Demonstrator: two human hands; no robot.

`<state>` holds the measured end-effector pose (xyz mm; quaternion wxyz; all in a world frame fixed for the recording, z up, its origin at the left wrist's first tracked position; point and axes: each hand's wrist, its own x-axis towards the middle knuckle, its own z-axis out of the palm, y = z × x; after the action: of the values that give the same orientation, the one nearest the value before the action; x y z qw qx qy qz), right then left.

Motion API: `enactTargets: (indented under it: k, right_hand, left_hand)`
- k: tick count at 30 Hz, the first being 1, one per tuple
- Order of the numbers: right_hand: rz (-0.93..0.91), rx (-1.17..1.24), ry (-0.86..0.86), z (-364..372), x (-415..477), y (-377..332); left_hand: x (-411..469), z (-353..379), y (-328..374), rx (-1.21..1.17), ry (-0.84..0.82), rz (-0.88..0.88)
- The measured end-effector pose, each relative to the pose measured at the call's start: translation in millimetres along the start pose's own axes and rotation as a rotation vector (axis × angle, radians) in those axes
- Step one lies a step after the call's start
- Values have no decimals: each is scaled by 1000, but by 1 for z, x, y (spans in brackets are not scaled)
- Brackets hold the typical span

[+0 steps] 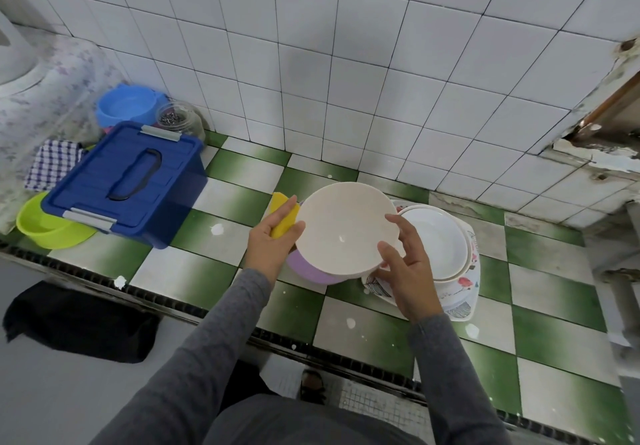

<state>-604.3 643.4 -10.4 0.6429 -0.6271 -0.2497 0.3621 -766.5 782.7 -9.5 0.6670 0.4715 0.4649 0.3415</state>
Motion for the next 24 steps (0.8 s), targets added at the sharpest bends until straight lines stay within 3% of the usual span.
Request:
enactTargets:
  k: [6,18,24]
  right_hand:
    - [-47,-263,46,-20,8,-2]
    - [-187,-469,160,-32,11,-21]
    - [-172,-549,188,-27,12,-26]
  left_hand:
    - [7,-6,-3,6,6,-21]
    - [15,-17,-8,19,19,-33]
    - [15,-19,-8,8,25,-42]
